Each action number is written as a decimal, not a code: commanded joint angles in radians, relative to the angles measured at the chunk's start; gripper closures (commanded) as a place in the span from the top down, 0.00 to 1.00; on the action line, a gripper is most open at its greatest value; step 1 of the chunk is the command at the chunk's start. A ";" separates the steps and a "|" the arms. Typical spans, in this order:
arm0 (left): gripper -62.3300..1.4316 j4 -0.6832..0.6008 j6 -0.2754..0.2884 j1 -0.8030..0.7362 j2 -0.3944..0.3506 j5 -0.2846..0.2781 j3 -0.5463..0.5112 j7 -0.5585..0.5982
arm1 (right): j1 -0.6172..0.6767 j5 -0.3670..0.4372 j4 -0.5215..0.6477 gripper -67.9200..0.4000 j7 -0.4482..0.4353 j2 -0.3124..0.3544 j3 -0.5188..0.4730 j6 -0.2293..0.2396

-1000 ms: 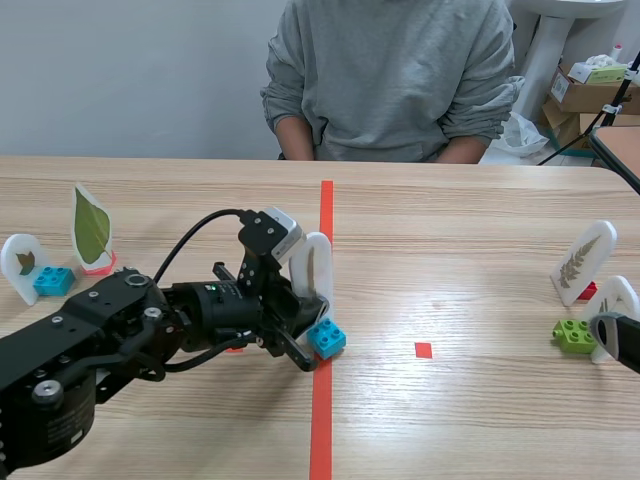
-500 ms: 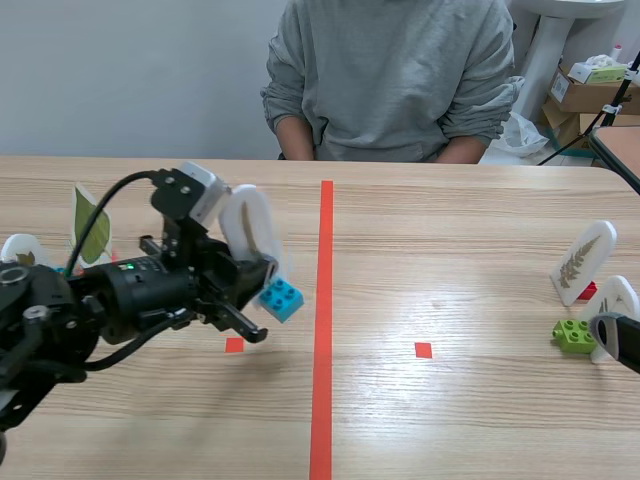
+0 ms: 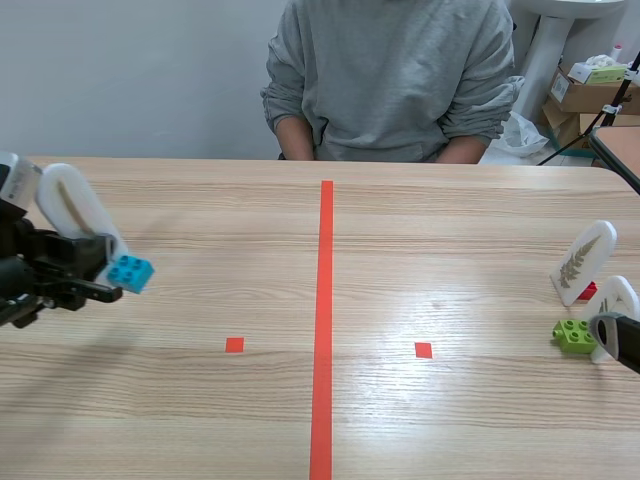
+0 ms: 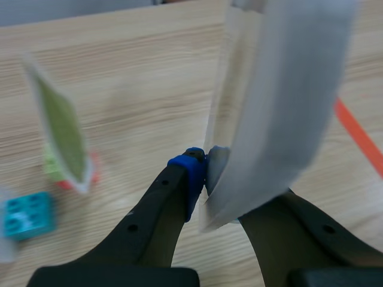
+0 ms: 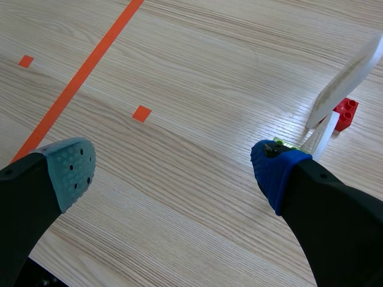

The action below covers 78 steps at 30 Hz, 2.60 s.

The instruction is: Do the leaf sorting experiment

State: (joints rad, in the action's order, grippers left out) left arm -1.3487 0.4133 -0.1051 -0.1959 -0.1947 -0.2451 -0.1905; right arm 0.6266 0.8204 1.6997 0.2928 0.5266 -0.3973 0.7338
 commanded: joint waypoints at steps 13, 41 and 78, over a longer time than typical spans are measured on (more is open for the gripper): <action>0.16 0.233 -0.141 0.129 -0.092 -0.002 0.002 0.045 | -0.014 0.014 0.003 0.78 -0.018 0.011 -0.003 0.001; 0.16 0.435 -0.172 0.202 -0.103 0.043 0.010 0.089 | -0.015 0.014 0.003 0.78 -0.018 0.011 -0.003 0.001; 0.87 -0.008 -0.157 0.021 -0.183 -0.007 0.007 -0.011 | -0.014 0.014 0.003 0.78 -0.018 0.011 -0.003 0.001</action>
State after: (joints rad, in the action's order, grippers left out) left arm -1.3483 0.2588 -0.0826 -0.3653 -0.1944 -0.2314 -0.1986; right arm 0.6262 0.8204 1.6997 0.2928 0.5266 -0.3973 0.7338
